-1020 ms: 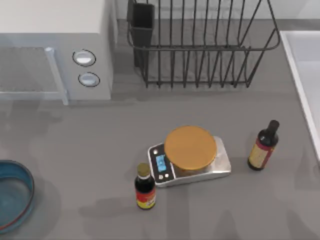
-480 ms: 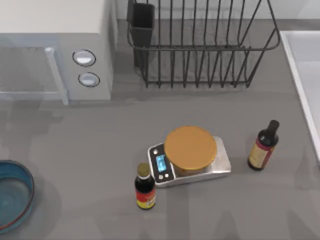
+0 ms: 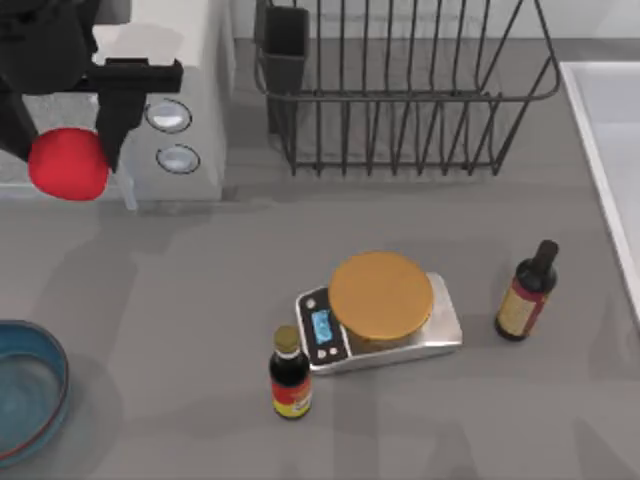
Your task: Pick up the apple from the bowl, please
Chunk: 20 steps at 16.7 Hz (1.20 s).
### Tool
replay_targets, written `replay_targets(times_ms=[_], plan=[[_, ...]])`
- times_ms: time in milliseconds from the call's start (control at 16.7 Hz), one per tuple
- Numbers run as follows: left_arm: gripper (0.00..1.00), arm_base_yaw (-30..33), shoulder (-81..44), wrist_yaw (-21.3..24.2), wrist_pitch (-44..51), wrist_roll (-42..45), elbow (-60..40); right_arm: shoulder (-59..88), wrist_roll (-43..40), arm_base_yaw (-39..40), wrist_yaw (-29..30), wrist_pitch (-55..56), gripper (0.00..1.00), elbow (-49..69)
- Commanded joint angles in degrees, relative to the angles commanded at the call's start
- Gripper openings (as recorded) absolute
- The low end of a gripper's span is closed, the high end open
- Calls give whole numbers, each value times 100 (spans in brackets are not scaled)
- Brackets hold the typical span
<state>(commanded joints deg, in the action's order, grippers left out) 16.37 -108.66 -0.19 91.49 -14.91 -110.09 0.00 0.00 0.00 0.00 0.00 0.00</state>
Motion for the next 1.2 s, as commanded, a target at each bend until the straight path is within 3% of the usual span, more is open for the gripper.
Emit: replay_targets(times_ms=[300,780,1200], plan=[[0,1145,-1082,30,-598,-1131,-482,0,0,0,0,0,100,0],[0,1170,-1128,35,-850,-1160,-251,0,0,0,0,0,100,0],[0,1169,-1245,33,-2768,-1154,1483,0,0,0,0,0,100,0]])
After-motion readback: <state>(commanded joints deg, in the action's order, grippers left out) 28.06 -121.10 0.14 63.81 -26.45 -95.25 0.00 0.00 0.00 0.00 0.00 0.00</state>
